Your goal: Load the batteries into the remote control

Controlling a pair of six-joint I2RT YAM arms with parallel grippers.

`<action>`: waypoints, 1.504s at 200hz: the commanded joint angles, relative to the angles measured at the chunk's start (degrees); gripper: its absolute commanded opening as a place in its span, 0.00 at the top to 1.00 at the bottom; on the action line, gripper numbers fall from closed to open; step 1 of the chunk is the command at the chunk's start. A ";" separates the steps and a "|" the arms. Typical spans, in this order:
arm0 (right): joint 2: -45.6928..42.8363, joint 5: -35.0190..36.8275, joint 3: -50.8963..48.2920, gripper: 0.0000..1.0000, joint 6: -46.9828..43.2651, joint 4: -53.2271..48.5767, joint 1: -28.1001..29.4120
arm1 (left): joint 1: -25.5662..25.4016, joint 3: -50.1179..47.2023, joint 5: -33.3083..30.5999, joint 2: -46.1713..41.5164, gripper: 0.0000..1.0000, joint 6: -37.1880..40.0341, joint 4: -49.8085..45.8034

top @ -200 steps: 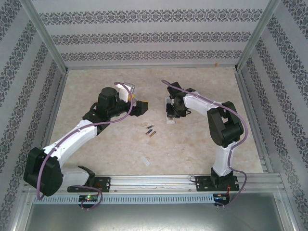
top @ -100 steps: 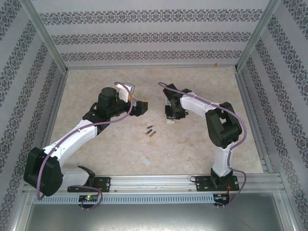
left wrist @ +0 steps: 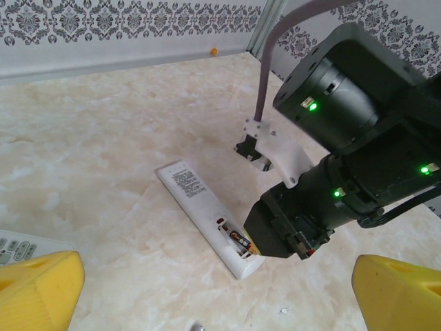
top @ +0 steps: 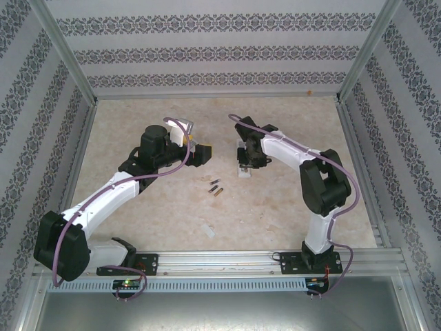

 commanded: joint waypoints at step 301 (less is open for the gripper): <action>9.87 8.62 2.56 0.89 -2.66 -1.08 1.64 | 0.93 0.57 0.68 -0.11 0.00 -0.21 0.47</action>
